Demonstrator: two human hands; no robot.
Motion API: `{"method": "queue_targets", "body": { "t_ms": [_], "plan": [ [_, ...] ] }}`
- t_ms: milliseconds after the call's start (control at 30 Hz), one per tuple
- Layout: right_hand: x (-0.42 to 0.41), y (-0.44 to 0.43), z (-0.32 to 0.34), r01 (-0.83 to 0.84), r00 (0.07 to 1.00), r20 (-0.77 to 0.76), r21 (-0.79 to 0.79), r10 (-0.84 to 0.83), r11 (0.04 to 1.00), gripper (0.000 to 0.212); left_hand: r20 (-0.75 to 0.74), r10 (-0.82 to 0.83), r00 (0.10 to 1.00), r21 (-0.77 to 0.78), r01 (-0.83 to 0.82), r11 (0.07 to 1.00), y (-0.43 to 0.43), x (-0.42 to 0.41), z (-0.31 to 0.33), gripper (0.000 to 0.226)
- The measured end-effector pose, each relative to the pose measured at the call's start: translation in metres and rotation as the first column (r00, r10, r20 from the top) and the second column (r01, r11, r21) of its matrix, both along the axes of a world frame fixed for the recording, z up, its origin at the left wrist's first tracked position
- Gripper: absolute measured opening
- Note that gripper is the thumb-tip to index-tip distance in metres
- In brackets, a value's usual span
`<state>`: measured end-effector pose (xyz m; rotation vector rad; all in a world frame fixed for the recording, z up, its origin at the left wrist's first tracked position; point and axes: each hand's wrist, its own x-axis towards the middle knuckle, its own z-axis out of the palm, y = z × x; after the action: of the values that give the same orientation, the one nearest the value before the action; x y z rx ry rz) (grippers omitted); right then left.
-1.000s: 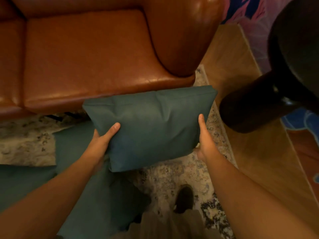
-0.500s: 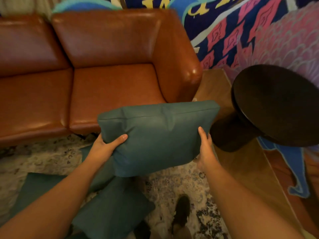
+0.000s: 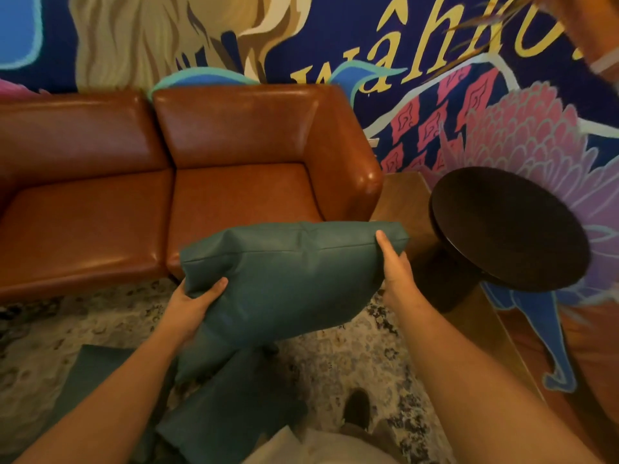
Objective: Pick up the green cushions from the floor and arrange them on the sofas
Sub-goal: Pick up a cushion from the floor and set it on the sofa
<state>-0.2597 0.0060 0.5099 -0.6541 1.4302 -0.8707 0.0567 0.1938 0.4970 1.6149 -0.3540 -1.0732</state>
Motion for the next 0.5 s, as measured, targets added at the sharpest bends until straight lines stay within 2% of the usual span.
{"method": "queue_targets", "body": {
  "t_ms": [67, 133, 233, 300, 400, 433, 500],
  "plan": [
    [0.003, 0.0, 0.014, -0.025, 1.0, 0.01, -0.032, 0.025, 0.999, 0.066, 0.052, 0.019, 0.998, -0.017, -0.018, 1.0, -0.003, 0.005, 0.015, 0.044],
    [0.005, -0.004, 0.037, -0.063, 0.997, 0.04, -0.063, 0.066, 0.996, 0.044, 0.04, 0.068, 0.997, -0.034, -0.066, 0.997, -0.011, 0.012, 0.033, 0.039],
    [-0.002, -0.015, 0.067, -0.097, 0.994, -0.065, -0.141, 0.088, 0.985, 0.046, -0.022, 0.118, 0.993, -0.058, -0.119, 0.991, -0.029, 0.032, 0.066, 0.048],
    [-0.009, -0.019, 0.077, -0.192, 0.972, -0.156, -0.108, 0.174, 0.976, 0.054, -0.019, 0.121, 0.992, -0.121, -0.122, 0.985, -0.043, 0.048, 0.087, 0.051],
    [-0.011, -0.018, 0.082, -0.375, 0.907, -0.208, 0.0, 0.367, 0.927, 0.073, -0.023, 0.097, 0.995, -0.162, -0.1, 0.982, -0.071, 0.059, 0.124, 0.044],
    [-0.011, -0.019, 0.08, -0.411, 0.893, -0.2, 0.003, 0.403, 0.912, 0.086, -0.025, 0.074, 0.997, -0.151, -0.077, 0.985, -0.08, 0.058, 0.136, 0.044],
    [-0.008, -0.025, 0.078, -0.418, 0.897, -0.17, -0.03, 0.407, 0.908, 0.131, 0.002, 0.036, 0.999, -0.129, -0.035, 0.991, -0.097, 0.053, 0.158, 0.046]
  ]
}}
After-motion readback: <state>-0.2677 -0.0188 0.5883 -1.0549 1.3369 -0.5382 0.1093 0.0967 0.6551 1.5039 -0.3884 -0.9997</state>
